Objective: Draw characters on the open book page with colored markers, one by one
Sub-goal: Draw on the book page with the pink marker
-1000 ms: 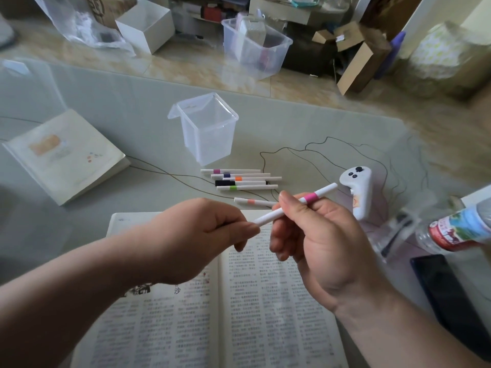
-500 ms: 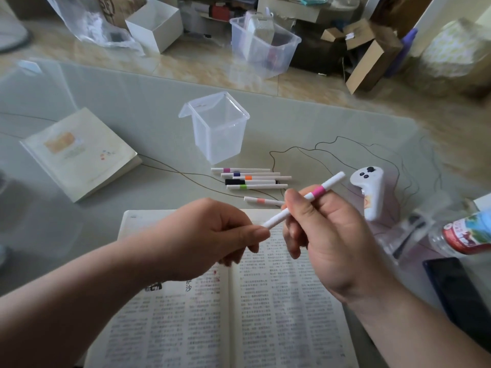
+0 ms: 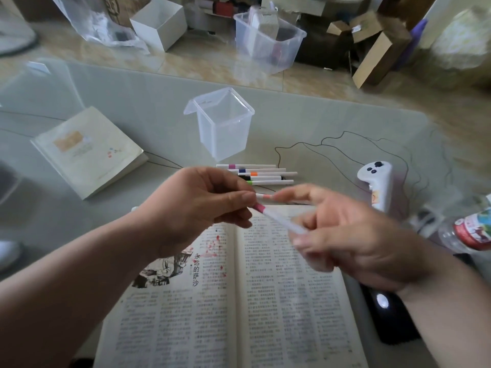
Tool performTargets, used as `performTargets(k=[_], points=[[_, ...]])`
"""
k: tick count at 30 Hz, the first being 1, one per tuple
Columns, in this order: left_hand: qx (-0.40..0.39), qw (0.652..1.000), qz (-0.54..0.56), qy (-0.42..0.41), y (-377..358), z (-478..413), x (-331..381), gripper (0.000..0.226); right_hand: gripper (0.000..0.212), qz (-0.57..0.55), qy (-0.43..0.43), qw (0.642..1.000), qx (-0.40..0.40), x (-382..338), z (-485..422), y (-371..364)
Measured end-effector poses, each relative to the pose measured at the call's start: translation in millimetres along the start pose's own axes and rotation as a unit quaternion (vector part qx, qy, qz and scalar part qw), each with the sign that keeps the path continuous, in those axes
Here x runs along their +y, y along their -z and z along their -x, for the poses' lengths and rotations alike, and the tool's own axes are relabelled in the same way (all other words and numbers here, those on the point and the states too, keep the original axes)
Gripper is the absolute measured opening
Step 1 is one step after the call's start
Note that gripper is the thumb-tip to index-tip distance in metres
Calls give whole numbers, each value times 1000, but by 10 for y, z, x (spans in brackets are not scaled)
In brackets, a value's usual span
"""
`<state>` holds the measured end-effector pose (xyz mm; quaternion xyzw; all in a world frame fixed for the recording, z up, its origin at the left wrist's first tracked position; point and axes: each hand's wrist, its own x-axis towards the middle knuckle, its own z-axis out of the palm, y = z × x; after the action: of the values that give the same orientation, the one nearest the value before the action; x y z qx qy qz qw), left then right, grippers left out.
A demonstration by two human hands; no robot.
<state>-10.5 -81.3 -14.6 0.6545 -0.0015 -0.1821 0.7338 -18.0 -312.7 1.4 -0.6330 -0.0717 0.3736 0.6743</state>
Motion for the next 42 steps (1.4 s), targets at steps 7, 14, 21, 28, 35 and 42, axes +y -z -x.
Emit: performTargets(k=[7,14,21,28,35,42], points=[[-74,944,-320,22,-132,125,33,6,19,-103,86,981,138,62,-113,-57],[-45,924,-373,64,-217,124,-6,29,30,35,36,978,203,175,-193,-206],[-64,916,-392,60,-197,111,69,36,31,-53,58,969,234,158,-212,-267],[-93,903,-408,97,-37,155,-36,31,36,-66,198,887,411,-58,-228,271],[96,882,-460,23,116,-94,-247,22,26,146,127,928,318,281,-384,25],[16,850,-526,7,88,-107,-345,14,12,235,75,907,341,504,-524,52]])
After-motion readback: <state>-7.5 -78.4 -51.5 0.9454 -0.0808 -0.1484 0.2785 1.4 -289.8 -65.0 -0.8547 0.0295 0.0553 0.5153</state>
